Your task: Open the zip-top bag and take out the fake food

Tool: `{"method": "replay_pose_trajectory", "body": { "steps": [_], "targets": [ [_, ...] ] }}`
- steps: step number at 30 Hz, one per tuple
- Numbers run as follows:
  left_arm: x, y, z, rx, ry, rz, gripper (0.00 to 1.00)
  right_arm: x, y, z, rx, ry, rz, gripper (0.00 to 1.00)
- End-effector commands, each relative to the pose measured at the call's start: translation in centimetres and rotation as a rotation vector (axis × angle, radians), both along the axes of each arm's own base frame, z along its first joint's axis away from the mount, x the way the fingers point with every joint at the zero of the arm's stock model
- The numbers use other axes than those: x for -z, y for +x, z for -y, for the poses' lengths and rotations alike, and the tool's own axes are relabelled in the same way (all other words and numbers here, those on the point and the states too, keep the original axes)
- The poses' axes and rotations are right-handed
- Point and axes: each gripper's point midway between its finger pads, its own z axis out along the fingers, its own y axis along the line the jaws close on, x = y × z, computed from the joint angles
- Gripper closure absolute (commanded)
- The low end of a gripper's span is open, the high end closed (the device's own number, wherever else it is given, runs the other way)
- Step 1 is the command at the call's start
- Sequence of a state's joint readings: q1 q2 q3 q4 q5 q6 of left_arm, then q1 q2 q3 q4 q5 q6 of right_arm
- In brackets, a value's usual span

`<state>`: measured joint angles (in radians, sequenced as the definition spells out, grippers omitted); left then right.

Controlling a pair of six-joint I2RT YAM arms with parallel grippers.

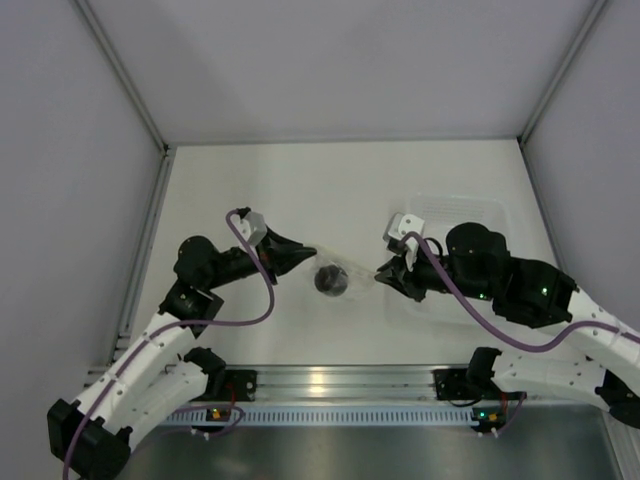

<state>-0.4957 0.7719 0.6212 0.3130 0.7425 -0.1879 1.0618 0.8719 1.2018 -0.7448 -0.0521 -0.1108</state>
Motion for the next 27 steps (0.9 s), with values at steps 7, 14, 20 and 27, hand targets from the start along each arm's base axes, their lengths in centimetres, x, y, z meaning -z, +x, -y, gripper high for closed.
{"method": "replay_pose_trajectory", "body": {
  "steps": [7,14,20,27],
  "targets": [
    [-1.0,4.4,-3.0,-0.287,-0.071,0.014,1.00,0.8,-0.8,2.9,0.049,-0.038,-0.017,1.00],
    [-1.4,2.3,-1.5,-0.124,-0.069,0.023,1.00,0.4,-1.6,0.9,-0.037,0.005,-0.038,1.00],
    [-1.9,0.7,-0.7,-0.015,-0.058,0.048,1.00,-0.4,0.1,-0.6,0.002,0.039,-0.002,1.00],
    [-0.4,-1.5,0.5,0.182,0.004,0.046,1.00,-3.3,2.3,-1.9,0.097,0.113,0.017,0.83]
  ]
}}
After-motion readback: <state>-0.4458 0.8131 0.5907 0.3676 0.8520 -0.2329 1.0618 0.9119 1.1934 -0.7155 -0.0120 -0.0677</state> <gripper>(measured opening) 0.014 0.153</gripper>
